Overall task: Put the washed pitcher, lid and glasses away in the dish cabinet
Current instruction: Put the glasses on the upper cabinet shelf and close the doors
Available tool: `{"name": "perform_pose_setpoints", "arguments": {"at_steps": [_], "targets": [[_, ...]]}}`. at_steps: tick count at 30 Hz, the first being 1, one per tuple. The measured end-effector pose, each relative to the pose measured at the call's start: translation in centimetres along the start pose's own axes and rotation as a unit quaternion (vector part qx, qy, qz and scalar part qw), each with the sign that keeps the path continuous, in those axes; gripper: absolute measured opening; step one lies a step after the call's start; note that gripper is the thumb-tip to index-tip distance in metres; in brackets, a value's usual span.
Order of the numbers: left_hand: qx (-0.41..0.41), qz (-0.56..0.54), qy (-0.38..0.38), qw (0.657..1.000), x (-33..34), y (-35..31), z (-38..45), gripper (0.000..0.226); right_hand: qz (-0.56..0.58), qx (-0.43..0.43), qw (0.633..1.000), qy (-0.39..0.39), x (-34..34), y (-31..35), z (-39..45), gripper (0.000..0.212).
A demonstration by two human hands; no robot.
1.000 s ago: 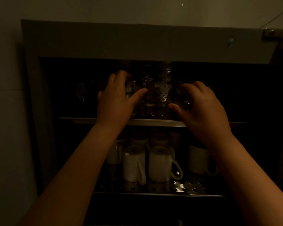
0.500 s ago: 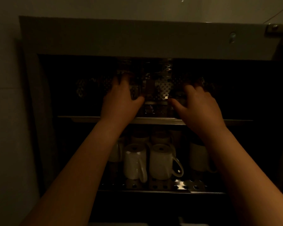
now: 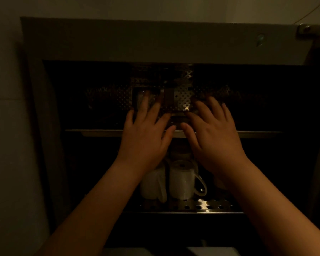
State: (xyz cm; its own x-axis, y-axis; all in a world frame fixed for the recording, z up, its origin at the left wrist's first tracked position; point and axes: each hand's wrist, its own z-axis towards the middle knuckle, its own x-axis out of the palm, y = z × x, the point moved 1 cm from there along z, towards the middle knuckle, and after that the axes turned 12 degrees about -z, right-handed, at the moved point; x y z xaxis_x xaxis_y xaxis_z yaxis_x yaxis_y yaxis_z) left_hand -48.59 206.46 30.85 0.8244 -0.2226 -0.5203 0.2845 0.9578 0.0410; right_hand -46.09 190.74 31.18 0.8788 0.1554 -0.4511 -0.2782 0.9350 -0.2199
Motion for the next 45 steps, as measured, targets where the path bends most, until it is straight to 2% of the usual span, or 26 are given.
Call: {"name": "perform_pose_setpoints", "arguments": {"at_steps": [11, 15, 20, 25, 29, 34, 45], "targets": [[-0.053, -0.005, -0.005, 0.999, -0.3, 0.6, -0.7, 0.066, -0.015, 0.035, 0.999, 0.032, -0.3, -3.4, -0.7, 0.061], [-0.102, 0.000, 0.009, 0.995, -0.9, 1.0, -0.9, 0.077, -0.026, 0.076, 0.995, 0.066, -0.4, -5.4, -1.1, 0.047], [-0.152, 0.010, 0.029, 0.988, -1.4, 1.1, -0.8, 0.089, -0.035, 0.119, 0.989, 0.076, -0.6, -7.4, -1.5, 0.048], [-0.199, 0.020, 0.069, 0.977, -1.7, 0.9, -0.3, 0.084, -0.023, 0.116, 0.990, 0.075, -0.5, -7.7, -1.8, 0.046], [-0.186, 0.035, 0.062, 0.980, -1.5, 0.8, -0.6, 0.081, -0.006, 0.118, 0.990, 0.075, -0.6, -7.6, -2.0, 0.046], [-0.119, 0.005, 0.047, 0.992, -1.2, 0.1, -1.8, 0.078, 0.035, 0.076, 0.996, 0.041, -0.8, -5.4, -3.3, 0.064], [-0.114, -0.030, 0.056, 0.991, -2.5, -2.1, -5.8, 0.072, 0.022, 0.076, 0.990, 0.114, -2.6, -0.7, -6.7, 0.063]]}}
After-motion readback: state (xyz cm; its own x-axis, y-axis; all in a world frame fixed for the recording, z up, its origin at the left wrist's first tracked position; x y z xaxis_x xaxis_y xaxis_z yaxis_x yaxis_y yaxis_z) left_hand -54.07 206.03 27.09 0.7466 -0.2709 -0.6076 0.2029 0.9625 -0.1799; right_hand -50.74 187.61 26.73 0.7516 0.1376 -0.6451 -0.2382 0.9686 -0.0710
